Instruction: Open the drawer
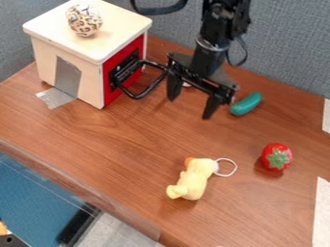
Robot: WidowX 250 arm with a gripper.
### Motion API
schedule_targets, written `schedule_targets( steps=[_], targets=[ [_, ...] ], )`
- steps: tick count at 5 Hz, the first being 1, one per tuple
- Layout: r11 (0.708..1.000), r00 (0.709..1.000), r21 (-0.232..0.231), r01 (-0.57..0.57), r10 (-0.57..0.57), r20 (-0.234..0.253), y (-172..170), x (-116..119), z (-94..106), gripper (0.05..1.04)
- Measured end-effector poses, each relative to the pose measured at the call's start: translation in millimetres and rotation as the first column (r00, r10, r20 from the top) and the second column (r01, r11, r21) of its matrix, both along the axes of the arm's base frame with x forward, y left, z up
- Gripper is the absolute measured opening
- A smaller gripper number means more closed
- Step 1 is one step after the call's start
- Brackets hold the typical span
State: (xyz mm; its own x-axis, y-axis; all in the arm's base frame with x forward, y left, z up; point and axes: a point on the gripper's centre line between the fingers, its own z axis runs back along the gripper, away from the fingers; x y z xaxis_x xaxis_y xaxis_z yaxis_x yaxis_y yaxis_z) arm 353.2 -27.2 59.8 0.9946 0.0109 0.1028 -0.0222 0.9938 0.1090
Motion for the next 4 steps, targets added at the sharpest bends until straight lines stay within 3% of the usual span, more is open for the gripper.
schedule_targets(
  steps=[2,4],
  targets=[
    [0.991,0.999,0.134,-0.024,0.029,-0.034,33.1,31.6,-13.6,1.001],
    [0.982,0.995,0.181,-0.054,0.068,-0.072,66.4,44.3,-25.9,1.001]
  ],
)
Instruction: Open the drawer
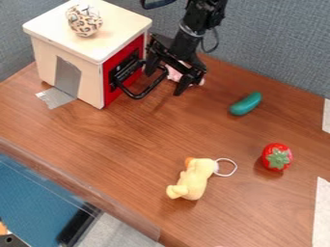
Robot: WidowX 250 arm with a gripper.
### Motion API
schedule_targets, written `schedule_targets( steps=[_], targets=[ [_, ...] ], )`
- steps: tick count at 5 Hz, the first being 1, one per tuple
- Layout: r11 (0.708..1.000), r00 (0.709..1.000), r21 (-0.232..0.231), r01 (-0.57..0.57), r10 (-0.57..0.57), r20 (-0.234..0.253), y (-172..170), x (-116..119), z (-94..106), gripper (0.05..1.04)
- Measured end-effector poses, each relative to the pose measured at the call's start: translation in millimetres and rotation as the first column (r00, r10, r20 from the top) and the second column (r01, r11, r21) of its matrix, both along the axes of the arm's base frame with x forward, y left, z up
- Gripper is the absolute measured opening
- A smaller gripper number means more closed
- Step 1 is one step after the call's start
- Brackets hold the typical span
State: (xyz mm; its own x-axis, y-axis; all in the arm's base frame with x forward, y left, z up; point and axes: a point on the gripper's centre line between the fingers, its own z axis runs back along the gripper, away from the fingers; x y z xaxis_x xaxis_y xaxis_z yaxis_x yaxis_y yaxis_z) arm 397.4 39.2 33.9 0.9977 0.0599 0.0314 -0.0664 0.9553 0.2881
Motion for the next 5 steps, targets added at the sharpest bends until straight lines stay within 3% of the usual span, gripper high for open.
schedule_targets(
  steps=[1,2,4,5],
  targets=[
    [1.0,0.999,0.01,-0.01,0.01,-0.031,5.7,-2.9,-12.3,1.001],
    [1.0,0.998,-0.005,-0.012,0.012,-0.059,3.4,-5.6,-23.8,0.941],
    [1.0,0.998,-0.011,-0.014,0.013,-0.069,2.5,-13.1,-30.8,0.38],
    [1.0,0.999,-0.029,-0.002,0.0,-0.055,-5.0,-12.1,-28.5,0.18]
  ],
)
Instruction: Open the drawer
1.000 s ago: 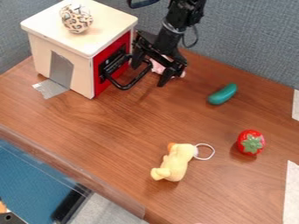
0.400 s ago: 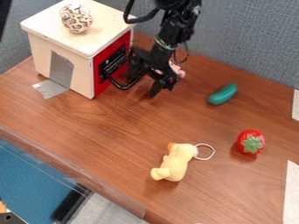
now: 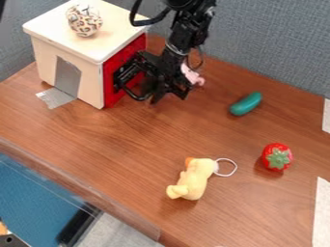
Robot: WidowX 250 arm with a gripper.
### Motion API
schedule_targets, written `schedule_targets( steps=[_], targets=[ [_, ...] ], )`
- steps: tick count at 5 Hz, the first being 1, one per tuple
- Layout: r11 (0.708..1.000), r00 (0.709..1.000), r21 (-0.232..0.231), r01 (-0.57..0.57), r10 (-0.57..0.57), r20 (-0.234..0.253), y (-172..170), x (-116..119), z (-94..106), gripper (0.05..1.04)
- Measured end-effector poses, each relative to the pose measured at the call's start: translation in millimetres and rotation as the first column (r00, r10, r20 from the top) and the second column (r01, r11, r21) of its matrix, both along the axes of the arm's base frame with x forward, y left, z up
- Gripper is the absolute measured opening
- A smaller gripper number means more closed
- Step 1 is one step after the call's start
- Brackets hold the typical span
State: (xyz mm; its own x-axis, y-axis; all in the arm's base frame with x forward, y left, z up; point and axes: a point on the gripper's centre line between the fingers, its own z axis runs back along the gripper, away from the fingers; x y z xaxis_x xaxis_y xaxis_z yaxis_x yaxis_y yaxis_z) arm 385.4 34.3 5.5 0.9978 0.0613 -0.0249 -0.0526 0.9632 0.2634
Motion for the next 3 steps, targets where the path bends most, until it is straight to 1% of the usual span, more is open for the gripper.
schedule_targets(
  steps=[1,2,3],
  targets=[
    [0.999,0.999,0.01,0.031,-0.031,-0.015,-23.4,-2.2,0.5,0.143],
    [0.998,0.998,-0.003,0.064,-0.064,0.005,-51.5,-1.8,8.0,0.138],
    [0.996,0.996,-0.002,0.087,-0.087,0.022,-71.8,-0.7,13.0,0.138]
  ],
)
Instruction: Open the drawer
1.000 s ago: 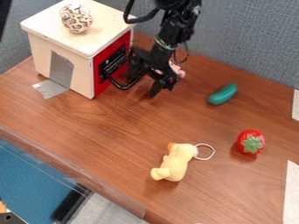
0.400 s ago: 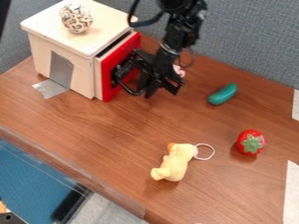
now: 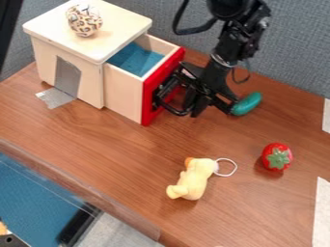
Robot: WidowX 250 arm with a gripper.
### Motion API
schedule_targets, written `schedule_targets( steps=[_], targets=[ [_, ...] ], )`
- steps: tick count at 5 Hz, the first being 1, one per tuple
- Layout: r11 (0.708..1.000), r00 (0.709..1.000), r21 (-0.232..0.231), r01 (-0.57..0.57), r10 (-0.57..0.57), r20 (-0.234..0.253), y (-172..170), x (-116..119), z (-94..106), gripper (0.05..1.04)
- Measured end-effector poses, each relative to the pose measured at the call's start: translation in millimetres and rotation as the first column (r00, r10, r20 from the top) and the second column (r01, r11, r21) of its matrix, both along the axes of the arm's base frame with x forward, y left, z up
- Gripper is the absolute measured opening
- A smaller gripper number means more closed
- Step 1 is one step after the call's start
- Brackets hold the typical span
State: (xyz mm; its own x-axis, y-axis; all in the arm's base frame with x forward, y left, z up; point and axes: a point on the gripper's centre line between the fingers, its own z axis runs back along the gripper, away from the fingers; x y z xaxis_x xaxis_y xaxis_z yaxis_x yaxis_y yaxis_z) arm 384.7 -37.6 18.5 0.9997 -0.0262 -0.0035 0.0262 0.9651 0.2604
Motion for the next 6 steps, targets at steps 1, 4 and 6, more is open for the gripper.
schedule_targets(
  steps=[1,4,6],
  targets=[
    [1.0,1.0,-0.009,-0.004,0.004,0.023,-10.2,4.6,5.4,0.138],
    [1.0,1.0,-0.025,-0.01,0.011,0.026,-15.4,6.0,8.8,0.138],
    [1.0,1.0,-0.031,0.0,0.0,0.015,-18.9,-3.0,6.2,0.138]
  ],
)
